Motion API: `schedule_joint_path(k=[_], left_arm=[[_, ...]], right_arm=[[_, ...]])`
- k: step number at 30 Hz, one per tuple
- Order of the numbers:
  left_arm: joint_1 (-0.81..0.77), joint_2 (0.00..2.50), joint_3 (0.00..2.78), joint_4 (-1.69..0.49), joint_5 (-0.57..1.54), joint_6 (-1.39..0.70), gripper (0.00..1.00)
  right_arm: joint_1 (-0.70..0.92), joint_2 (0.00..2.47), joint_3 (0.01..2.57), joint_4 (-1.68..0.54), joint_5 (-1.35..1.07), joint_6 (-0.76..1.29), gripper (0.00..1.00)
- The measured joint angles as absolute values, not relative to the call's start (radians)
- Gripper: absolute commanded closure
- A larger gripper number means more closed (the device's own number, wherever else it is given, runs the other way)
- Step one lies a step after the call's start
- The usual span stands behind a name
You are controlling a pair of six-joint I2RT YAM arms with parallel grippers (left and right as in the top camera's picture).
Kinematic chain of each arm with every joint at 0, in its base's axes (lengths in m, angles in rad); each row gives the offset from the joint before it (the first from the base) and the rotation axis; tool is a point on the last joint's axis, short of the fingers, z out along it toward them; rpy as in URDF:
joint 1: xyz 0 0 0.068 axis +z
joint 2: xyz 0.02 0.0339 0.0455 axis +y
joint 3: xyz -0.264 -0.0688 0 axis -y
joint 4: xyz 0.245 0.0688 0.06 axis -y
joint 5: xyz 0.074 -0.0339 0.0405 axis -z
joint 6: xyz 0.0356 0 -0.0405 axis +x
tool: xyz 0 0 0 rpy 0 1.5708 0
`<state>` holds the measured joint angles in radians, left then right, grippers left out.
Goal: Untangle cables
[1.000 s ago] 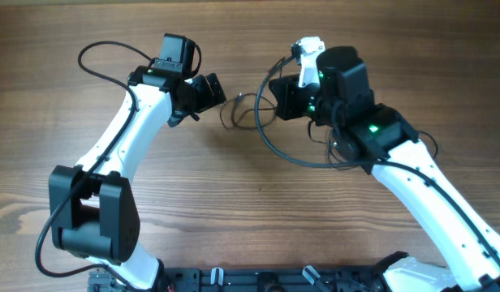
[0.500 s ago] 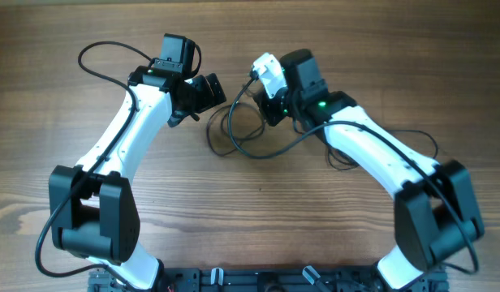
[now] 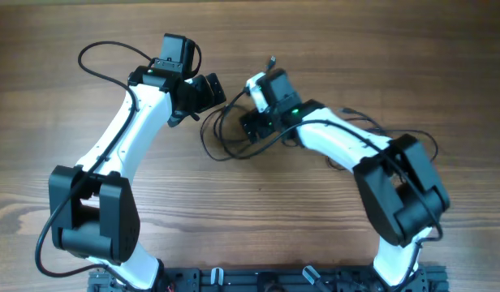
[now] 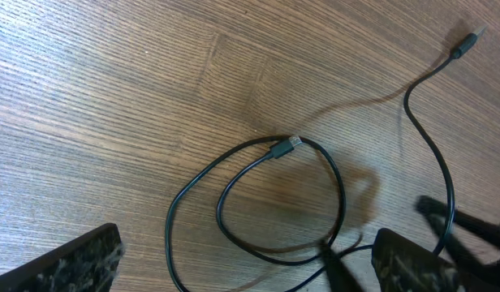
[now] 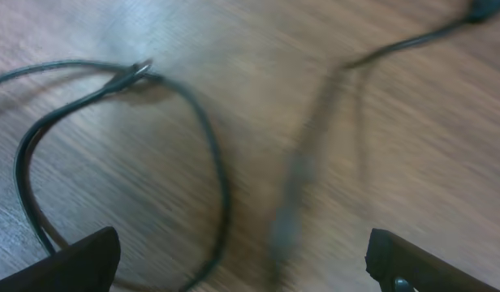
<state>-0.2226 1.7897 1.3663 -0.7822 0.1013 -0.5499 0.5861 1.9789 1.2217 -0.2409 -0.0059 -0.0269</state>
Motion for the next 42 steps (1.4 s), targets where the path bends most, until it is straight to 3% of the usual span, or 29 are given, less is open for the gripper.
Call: schedule_joint_path(k=[2,5,6,7,8,13,20,21,22,23,29,39,42], left_arm=[[-0.223,1.790,1.366,-0.782,0.101,-0.550,0.00],[-0.223,1.790,1.366,-0.782,0.101,-0.550,0.00],[-0.223,1.790,1.366,-0.782,0.101,-0.550,0.00],[-0.223,1.790,1.366,-0.783,0.101,-0.550,0.00],[-0.223,1.790,1.366,-0.782,0.101,-0.550,0.00],[-0.223,1.790,1.366,-0.782,0.101,-0.550,0.00],[-0.223,1.790,1.366,-0.782,0.101,-0.550,0.00],[-0.223,1.790,1.366,-0.782,0.101,-0.550,0.00],[-0.223,1.790,1.366,-0.782,0.101,-0.550,0.00],[-0.223,1.790,1.366,-0.782,0.101,-0.550,0.00],[-0.223,1.790,1.366,-0.782,0.101,-0.550,0.00],[-0.223,1.790,1.366,-0.782,0.101,-0.550,0.00],[-0.223,1.790,1.366,-0.782,0.101,-0.550,0.00]], right_arm=[[0.618,2.008,1.222,-0.229,0.045,-0.022,0.17],[0.633,2.037,1.224,-0.220,0.099,0.004,0.61],[0.634,2.038,1.224,-0.224,0.110,0.008,0.71],[0.633,2.038,1.225,-0.239,0.118,0.014,0.91],[0.633,2.038,1.230,-0.261,0.128,0.022,0.96],[0.627,2.020,1.261,-0.477,0.163,0.065,0.96],[0.592,2.006,1.267,-0.581,0.224,0.120,0.96],[0.584,2.006,1.266,-0.588,0.254,0.110,0.92],[0.575,2.006,1.265,-0.599,0.288,0.088,0.32],[0.568,2.006,1.263,-0.606,0.305,0.071,0.00],[0.524,1.985,1.265,-0.615,0.344,0.143,0.00],[0.516,1.971,1.268,-0.712,-0.076,0.855,0.00],[0.515,1.966,1.254,-0.761,-0.151,1.157,0.00]])
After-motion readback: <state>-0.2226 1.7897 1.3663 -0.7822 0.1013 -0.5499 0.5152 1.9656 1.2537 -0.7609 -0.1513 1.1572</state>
